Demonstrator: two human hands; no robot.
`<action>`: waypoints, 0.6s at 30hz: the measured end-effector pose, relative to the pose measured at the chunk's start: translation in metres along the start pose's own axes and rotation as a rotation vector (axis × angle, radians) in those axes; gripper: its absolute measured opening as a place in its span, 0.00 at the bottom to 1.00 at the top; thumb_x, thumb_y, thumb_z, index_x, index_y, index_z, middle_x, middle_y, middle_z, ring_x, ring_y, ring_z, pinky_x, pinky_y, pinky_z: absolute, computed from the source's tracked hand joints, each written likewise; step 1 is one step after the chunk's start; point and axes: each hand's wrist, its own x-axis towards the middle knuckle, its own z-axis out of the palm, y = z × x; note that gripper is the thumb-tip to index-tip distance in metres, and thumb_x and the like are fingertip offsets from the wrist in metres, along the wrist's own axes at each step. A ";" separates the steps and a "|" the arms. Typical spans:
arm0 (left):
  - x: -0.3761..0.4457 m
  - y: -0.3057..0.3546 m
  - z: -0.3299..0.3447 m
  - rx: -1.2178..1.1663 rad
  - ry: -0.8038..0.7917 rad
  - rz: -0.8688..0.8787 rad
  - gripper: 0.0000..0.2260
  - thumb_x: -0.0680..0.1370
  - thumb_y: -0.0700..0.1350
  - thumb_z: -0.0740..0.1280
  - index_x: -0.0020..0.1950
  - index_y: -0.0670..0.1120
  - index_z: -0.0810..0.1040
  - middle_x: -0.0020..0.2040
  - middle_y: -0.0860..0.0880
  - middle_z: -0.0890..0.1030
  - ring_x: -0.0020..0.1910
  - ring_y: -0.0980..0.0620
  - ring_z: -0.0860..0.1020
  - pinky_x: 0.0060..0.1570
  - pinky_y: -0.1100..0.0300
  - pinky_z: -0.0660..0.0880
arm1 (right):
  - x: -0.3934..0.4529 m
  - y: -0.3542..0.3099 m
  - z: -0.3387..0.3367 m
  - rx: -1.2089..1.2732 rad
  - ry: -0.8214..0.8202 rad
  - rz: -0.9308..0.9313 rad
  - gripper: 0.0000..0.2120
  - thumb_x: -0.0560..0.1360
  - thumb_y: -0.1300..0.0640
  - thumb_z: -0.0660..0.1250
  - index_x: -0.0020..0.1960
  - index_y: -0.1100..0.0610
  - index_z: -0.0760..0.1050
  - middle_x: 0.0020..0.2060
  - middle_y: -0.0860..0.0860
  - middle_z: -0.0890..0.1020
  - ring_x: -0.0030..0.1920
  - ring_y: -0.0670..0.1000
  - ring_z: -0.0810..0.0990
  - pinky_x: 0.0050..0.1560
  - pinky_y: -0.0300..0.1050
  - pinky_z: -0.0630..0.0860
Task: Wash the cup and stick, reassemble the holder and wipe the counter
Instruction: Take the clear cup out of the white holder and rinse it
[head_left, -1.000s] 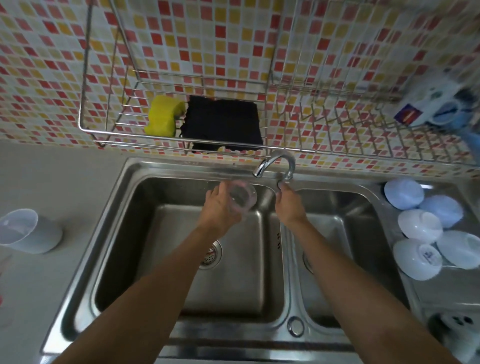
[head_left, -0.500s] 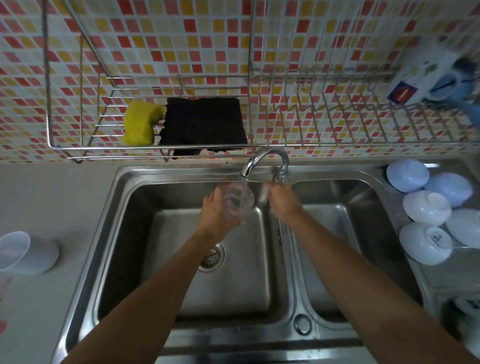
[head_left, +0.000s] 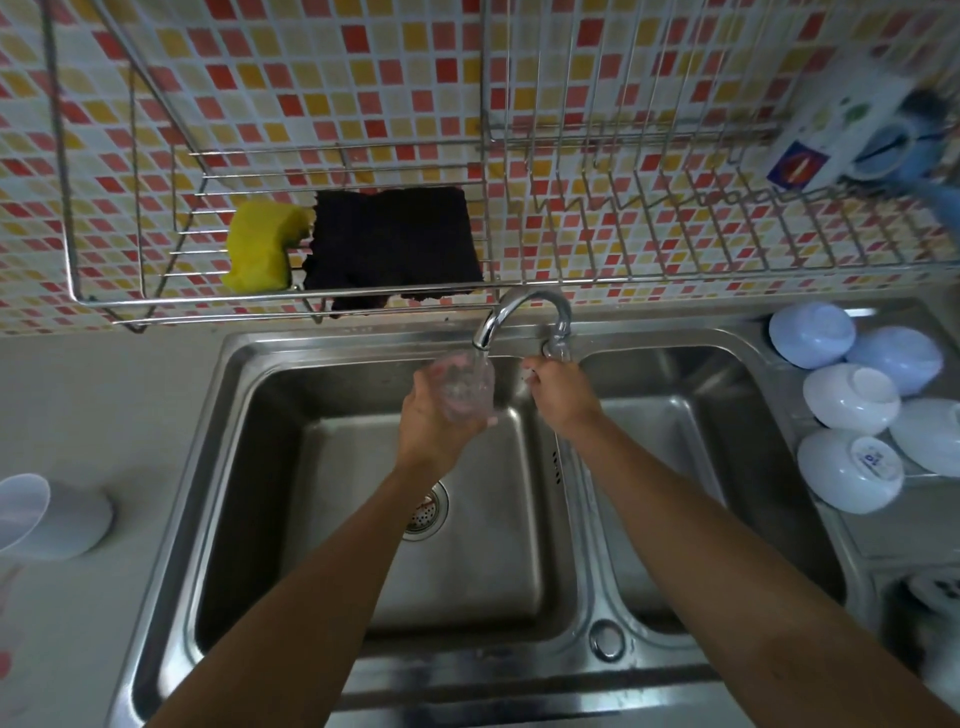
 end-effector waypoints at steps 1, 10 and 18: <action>-0.001 -0.001 -0.001 0.026 -0.022 0.002 0.37 0.57 0.48 0.83 0.60 0.56 0.68 0.58 0.54 0.79 0.52 0.49 0.81 0.48 0.51 0.81 | -0.001 0.000 0.000 0.001 0.008 0.000 0.13 0.78 0.64 0.61 0.60 0.56 0.78 0.51 0.59 0.84 0.49 0.58 0.82 0.53 0.47 0.77; -0.007 -0.010 -0.001 0.125 -0.092 -0.029 0.36 0.60 0.47 0.83 0.62 0.48 0.69 0.59 0.51 0.78 0.58 0.51 0.77 0.53 0.57 0.77 | -0.001 0.001 -0.001 0.038 0.018 -0.006 0.12 0.76 0.65 0.63 0.57 0.56 0.79 0.49 0.58 0.84 0.48 0.58 0.82 0.51 0.49 0.79; -0.007 -0.009 -0.005 0.121 -0.081 0.026 0.34 0.61 0.45 0.82 0.62 0.50 0.70 0.60 0.52 0.78 0.59 0.51 0.77 0.57 0.54 0.76 | -0.002 0.004 -0.007 0.312 0.259 0.181 0.07 0.77 0.62 0.66 0.54 0.56 0.73 0.42 0.54 0.84 0.41 0.53 0.81 0.42 0.40 0.74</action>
